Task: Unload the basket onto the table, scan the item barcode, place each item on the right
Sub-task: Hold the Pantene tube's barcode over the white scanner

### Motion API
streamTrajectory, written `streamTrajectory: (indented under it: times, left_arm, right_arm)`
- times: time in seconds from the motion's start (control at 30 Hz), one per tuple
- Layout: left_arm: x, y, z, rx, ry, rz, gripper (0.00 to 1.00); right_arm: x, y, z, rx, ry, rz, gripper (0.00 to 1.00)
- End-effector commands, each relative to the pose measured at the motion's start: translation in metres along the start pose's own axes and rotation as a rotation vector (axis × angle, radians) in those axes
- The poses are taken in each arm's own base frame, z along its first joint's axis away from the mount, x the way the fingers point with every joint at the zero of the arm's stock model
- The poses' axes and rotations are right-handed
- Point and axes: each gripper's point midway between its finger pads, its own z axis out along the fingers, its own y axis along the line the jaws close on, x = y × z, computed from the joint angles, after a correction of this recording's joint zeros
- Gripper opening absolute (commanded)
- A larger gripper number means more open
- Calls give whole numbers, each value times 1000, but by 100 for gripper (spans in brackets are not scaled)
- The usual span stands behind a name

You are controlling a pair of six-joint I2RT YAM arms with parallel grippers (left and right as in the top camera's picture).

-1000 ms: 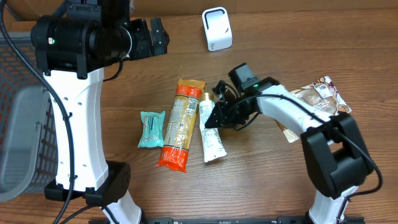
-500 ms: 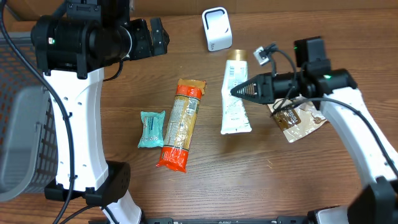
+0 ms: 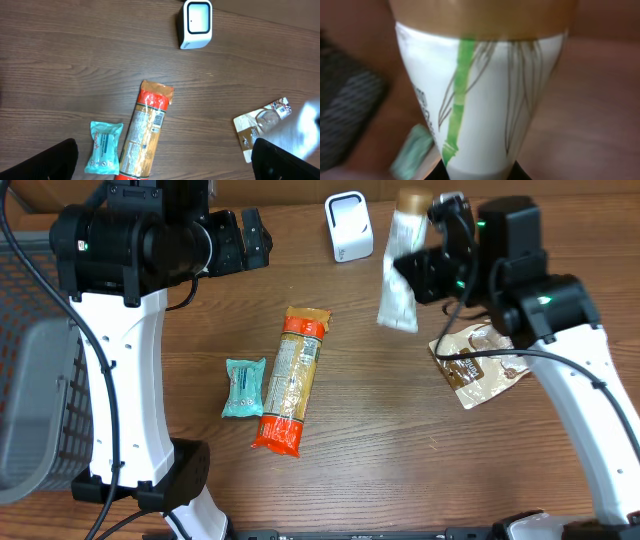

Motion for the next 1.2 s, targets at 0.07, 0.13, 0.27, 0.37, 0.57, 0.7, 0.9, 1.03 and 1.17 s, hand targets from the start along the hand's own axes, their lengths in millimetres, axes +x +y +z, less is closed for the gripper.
streamTrajectory:
  times: [0.07,0.13,0.27,0.37,0.57,0.7,0.9,1.03,1.17]
  left_arm:
    - [-2,0,3,-6,-1,17,99]
    - [-2,0,3,-6,-1,17,100]
    - [-2,0,3,-6,-1,17,99]
    - [-2,0,3,-6,-1,17,99]
    - [-2,0,3,-6,-1,17,99]
    - [-2,0,3,-6,-1,17,100]
    - [-2,0,3,-6,-2,17,99]
    - [-2,0,3,-6,-1,17,100]
    - [-2,0,3,-6,-1,17,100]
  right_arm:
    - [-41,-57,41,512,-173,-169,4]
    - [-48,-53,63,514,-187,-284,4]
    - [-52,-55,109,594,-194,-530,4]
    - [-57,-67,121,732,-207,-605,3]
    - [-69,-67,145,822,-244,-819,4]
    - [-63,-75,173,845,-236,-942,4]
    - [-44,-88,215,893,-263,-1065,4]
    - [-26,-98,238,905,-228,-1144,4]
    - [-17,-116,252,926,-185,-1160,4]
